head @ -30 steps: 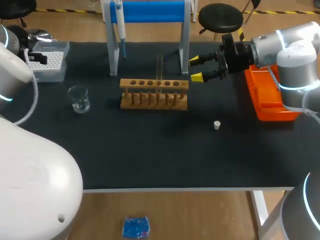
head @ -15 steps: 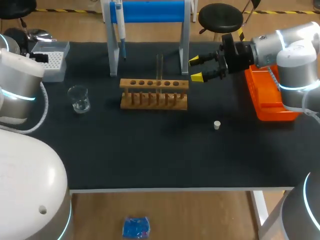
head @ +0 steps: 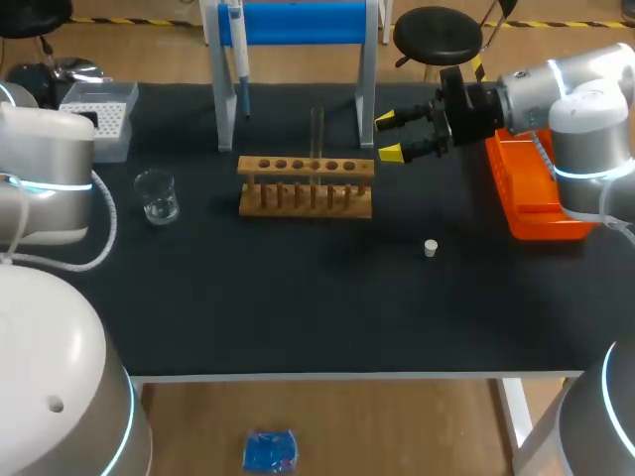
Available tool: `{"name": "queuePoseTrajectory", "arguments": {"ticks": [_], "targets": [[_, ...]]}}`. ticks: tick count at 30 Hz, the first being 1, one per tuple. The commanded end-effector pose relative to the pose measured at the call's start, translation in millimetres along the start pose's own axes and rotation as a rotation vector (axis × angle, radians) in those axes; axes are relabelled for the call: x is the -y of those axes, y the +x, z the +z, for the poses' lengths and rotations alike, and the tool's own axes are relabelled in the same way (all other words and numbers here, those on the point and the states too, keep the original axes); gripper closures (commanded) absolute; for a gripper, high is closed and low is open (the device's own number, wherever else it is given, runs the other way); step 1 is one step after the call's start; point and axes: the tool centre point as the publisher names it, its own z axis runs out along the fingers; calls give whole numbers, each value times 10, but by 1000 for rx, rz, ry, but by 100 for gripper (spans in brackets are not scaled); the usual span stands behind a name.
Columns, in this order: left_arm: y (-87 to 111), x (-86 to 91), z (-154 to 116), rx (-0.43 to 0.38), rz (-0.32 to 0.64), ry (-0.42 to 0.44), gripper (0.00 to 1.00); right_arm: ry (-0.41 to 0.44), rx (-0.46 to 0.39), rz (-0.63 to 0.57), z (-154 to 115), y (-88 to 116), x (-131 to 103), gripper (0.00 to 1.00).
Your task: Invert the test tube, pick up the pipette, mount the tip to pipette, aspirate from beaker and dispense into the tube, eject the tip, return the pipette, and cap with the stopper.
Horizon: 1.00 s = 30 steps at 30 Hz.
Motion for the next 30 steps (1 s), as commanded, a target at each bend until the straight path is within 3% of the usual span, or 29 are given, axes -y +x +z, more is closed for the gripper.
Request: {"name": "queuePoseTrajectory", "arguments": {"ticks": [1,12,28,30], "targets": [[91,-4,63,1,-3,-10,0,1,2,-1,-1,5,1,0],[281,27,261,9,-10,-21,0,1,2,-1,-1,5,1,0],[240,145,499,62,-14,2,0,1,2,-1,-1,5,1,0],[238,164,518,62,-13,4,7,1,2,-1,-1,5,1,0]]}}
